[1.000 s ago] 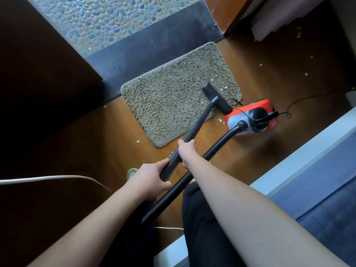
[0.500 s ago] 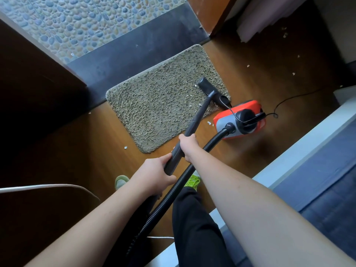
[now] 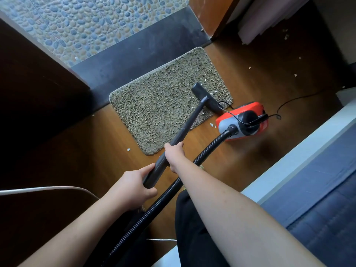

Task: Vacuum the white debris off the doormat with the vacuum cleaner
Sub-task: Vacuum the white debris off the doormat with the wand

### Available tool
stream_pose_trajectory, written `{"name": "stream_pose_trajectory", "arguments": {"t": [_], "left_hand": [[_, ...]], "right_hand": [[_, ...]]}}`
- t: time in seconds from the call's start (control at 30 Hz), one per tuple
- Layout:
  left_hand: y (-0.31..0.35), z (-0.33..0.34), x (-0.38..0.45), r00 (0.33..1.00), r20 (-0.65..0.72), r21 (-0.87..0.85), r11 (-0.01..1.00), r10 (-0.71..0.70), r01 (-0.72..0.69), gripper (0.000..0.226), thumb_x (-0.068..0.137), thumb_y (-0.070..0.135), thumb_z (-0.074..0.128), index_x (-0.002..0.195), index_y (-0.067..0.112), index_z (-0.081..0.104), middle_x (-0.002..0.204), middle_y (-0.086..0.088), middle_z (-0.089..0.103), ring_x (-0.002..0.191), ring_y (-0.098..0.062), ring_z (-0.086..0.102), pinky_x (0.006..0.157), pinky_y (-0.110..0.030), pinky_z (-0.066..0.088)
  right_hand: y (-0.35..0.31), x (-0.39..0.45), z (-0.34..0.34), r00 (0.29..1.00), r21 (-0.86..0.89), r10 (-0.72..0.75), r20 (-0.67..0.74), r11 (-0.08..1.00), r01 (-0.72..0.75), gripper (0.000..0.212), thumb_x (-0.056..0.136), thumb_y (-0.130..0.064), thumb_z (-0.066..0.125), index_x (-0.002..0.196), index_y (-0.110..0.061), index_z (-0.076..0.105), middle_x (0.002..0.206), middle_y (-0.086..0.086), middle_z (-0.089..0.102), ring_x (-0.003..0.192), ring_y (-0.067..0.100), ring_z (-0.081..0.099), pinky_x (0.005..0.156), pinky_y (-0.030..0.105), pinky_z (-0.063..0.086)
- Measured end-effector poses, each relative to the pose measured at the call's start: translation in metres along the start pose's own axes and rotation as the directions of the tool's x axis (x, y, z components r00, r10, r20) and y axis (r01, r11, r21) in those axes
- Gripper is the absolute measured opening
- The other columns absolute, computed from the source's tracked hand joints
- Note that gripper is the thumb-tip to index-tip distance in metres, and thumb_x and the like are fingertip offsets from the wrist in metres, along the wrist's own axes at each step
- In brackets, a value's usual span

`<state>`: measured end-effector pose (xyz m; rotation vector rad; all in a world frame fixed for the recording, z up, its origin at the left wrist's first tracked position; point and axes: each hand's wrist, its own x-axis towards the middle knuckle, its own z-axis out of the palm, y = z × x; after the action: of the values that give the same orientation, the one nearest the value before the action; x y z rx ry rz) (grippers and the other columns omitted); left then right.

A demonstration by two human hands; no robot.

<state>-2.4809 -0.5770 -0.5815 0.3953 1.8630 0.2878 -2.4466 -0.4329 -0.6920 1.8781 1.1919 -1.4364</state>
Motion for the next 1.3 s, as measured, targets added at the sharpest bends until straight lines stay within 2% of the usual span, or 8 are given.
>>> {"name": "stream_pose_trajectory", "arguments": {"t": [0.3,0.43,0.5,0.7,0.8,0.93,1.17,1.3], "left_hand": [[-0.034,-0.009,-0.020,1.000,-0.012,-0.038,0.999,-0.015,0.015,0.079,0.079,0.031,0.070,0.148,0.045,0.035,0.106,0.002,0.064,0.048,-0.003,0.060,0.048,-0.014,0.048],[-0.048,-0.010,-0.028,1.000,-0.008,-0.050,0.999,-0.011,0.011,0.077,0.080,0.028,0.070,0.147,0.045,0.036,0.115,0.002,0.060,0.051,-0.004,0.063,0.051,-0.014,0.050],[-0.056,-0.010,-0.031,1.000,-0.009,-0.062,0.998,-0.008,0.007,0.078,0.079,0.029,0.071,0.147,0.045,0.037,0.116,0.004,0.061,0.051,-0.001,0.062,0.051,-0.013,0.050],[-0.071,-0.006,-0.037,1.000,0.017,-0.040,0.999,-0.013,0.014,0.080,0.079,0.034,0.070,0.148,0.048,0.033,0.133,0.003,0.059,0.069,-0.006,0.060,0.060,-0.011,0.048],[-0.072,-0.002,-0.036,1.000,0.022,-0.044,0.999,-0.018,0.019,0.080,0.079,0.033,0.070,0.148,0.049,0.032,0.132,0.000,0.060,0.066,-0.005,0.058,0.057,-0.012,0.047],[-0.068,0.000,-0.030,0.999,0.037,-0.063,0.997,-0.033,0.035,0.080,0.079,0.033,0.071,0.147,0.049,0.032,0.130,0.002,0.059,0.079,-0.006,0.064,0.063,-0.010,0.049],[-0.041,0.001,-0.012,1.000,-0.011,-0.096,0.995,-0.030,0.028,0.078,0.077,0.033,0.070,0.146,0.048,0.037,0.106,0.004,0.064,0.071,-0.003,0.062,0.058,-0.008,0.042],[-0.015,-0.002,0.001,0.998,-0.056,-0.112,0.994,-0.024,0.018,0.076,0.072,0.033,0.067,0.142,0.050,0.041,0.091,0.016,0.065,0.064,-0.006,0.068,0.060,-0.014,0.050]], "right_hand": [[0.006,-0.029,0.036,1.000,0.000,-0.024,0.020,1.000,0.024,0.063,0.098,-0.033,0.044,0.150,-0.020,0.011,0.132,0.013,0.051,0.112,0.035,0.057,0.093,0.049,0.053],[0.013,-0.041,0.048,1.000,-0.025,-0.020,0.004,0.999,0.021,0.064,0.099,-0.032,0.043,0.153,-0.020,0.010,0.137,0.013,0.050,0.115,0.035,0.055,0.087,0.043,0.052],[0.017,-0.045,0.053,1.000,-0.031,-0.006,-0.005,0.999,0.006,0.065,0.100,-0.031,0.042,0.154,-0.020,0.008,0.139,0.013,0.048,0.118,0.035,0.053,0.092,0.046,0.051],[0.028,-0.050,0.058,1.000,-0.070,0.025,-0.011,0.997,-0.026,0.070,0.101,-0.031,0.041,0.157,-0.021,0.000,0.144,0.012,0.045,0.124,0.035,0.050,0.096,0.044,0.046],[0.030,-0.048,0.058,1.000,-0.079,0.030,-0.008,0.996,-0.031,0.070,0.102,-0.031,0.040,0.157,-0.022,-0.003,0.144,0.012,0.046,0.124,0.034,0.051,0.097,0.044,0.046],[0.027,-0.041,0.054,1.000,-0.088,0.025,-0.009,0.996,-0.026,0.071,0.101,-0.030,0.040,0.157,-0.021,-0.003,0.141,0.013,0.048,0.120,0.034,0.054,0.097,0.044,0.049],[0.009,-0.023,0.035,0.998,-0.089,-0.054,-0.040,0.995,0.050,0.067,0.099,-0.030,0.043,0.155,-0.018,0.008,0.133,0.013,0.052,0.111,0.034,0.056,0.085,0.040,0.050],[-0.012,-0.012,0.018,0.994,-0.046,-0.091,-0.053,0.995,0.089,0.062,0.098,-0.031,0.049,0.151,-0.017,0.020,0.131,0.012,0.051,0.098,0.030,0.052,0.078,0.036,0.045]]}}
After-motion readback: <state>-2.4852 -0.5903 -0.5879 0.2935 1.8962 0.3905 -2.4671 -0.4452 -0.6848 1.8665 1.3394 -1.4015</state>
